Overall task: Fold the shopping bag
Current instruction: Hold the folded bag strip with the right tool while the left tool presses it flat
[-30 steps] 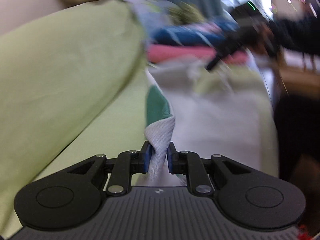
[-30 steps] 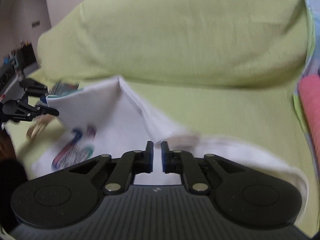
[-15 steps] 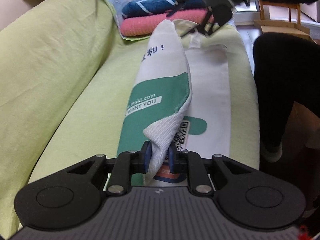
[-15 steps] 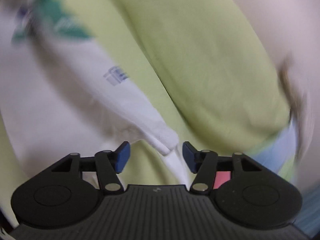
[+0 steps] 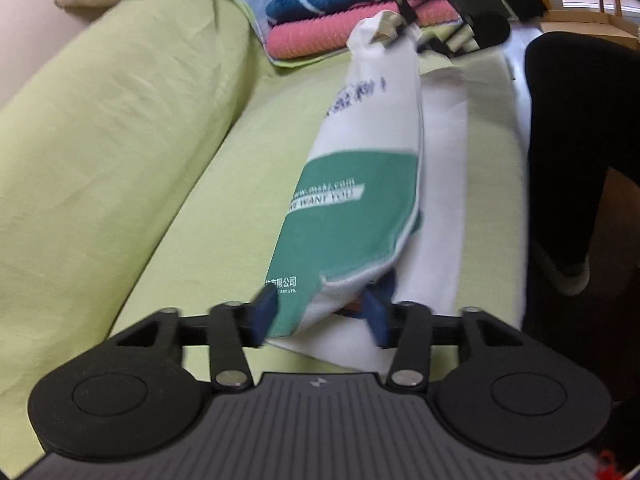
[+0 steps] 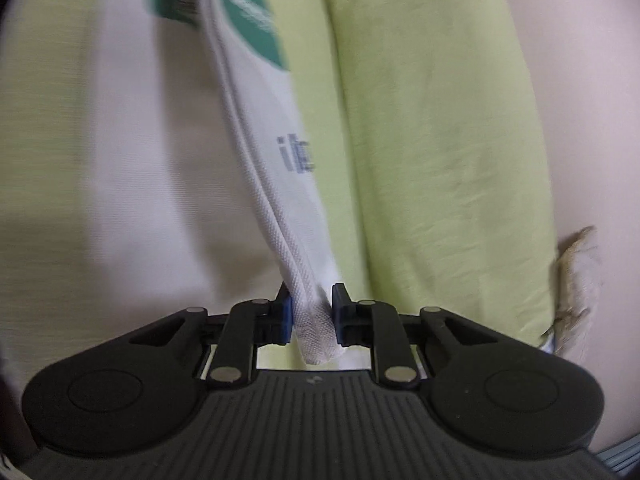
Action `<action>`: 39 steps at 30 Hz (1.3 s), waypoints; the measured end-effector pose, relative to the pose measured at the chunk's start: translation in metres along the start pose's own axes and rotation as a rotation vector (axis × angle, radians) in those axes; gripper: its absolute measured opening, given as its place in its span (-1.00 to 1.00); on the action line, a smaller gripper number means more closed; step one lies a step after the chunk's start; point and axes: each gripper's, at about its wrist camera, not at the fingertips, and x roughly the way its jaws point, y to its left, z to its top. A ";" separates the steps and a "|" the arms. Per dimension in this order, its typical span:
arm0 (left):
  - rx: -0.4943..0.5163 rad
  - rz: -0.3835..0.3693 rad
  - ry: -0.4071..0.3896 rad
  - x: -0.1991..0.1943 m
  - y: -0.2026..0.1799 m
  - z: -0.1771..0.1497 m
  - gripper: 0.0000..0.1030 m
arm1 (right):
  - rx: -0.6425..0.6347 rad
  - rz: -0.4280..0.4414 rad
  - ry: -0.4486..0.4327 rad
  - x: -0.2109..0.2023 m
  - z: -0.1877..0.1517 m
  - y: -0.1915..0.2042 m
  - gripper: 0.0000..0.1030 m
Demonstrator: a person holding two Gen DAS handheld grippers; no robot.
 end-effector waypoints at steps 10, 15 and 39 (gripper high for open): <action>0.020 0.013 0.084 0.011 -0.036 -0.001 -0.29 | 0.094 0.064 0.063 -0.013 0.020 0.029 -0.69; -0.126 0.013 0.089 0.021 -0.031 0.002 -0.41 | 0.094 0.068 0.047 -0.018 0.020 0.026 -0.69; -0.329 -0.021 0.116 0.032 -0.027 -0.007 -0.32 | 0.130 0.033 -0.081 -0.022 -0.004 0.024 -0.69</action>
